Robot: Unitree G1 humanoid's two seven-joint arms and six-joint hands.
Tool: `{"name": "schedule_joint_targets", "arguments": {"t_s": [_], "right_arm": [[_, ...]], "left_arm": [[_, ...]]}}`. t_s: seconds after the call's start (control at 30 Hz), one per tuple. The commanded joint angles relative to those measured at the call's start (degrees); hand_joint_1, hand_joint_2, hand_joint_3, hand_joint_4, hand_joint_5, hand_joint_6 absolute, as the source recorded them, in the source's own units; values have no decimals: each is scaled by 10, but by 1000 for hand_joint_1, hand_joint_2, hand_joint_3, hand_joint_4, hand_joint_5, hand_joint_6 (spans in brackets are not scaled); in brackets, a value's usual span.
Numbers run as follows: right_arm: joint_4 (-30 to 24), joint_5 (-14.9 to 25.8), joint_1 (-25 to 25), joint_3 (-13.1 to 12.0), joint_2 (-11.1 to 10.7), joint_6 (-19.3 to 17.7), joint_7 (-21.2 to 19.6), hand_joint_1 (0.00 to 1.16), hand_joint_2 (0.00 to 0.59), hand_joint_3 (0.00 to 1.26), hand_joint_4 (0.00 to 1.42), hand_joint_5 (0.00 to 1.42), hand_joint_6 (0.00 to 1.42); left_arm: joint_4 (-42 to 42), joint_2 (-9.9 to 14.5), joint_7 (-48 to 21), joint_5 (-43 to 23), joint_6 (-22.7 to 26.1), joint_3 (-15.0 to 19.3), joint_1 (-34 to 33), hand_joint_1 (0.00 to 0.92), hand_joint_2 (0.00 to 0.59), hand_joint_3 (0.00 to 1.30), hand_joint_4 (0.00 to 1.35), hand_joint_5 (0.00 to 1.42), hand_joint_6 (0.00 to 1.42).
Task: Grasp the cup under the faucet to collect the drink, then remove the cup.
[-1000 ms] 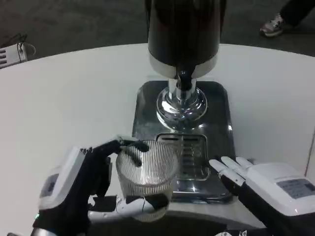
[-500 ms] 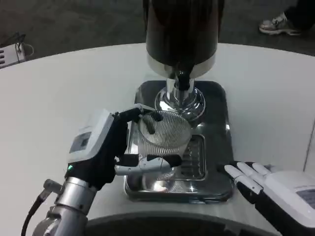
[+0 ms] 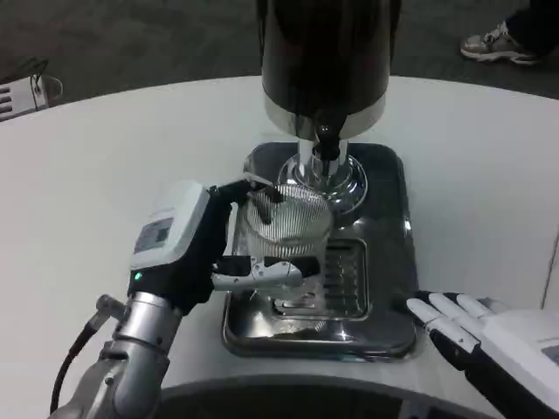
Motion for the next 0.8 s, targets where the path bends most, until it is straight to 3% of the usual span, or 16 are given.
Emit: {"name": "schedule_joint_targets", "arguments": {"t_s": [0.03,0.3,0.47,0.57,0.67,0.8], "right_arm": [[-10,13,15,-11,-4,-11,-7,528,430,34,0,0,0],[-8,23,23,-20,-4,-16,-7,525,426,34,0,0,0],[-4,28,23,-21,-6,-19,-6,521,424,34,0,0,0],[-1,31,22,-20,-6,-19,-4,520,424,34,0,0,0],[1,38,21,-18,-7,-19,-4,518,424,34,0,0,0],[6,46,17,-15,-9,-19,-3,517,423,37,0,0,0]], "left_arm": [[18,1,-4,4,-3,-23,-17,575,0,890,1008,1235,1413],[15,2,-26,-11,3,-34,-23,478,0,660,798,1087,1384],[0,4,-36,-15,13,-33,-19,259,29,480,609,1007,1308],[-7,6,-42,-17,16,-31,-15,175,5,328,392,728,862],[-17,10,-47,-21,20,-28,-9,122,0,248,227,502,531],[-36,19,-49,-23,27,-25,-3,114,3,209,143,361,399]]}}
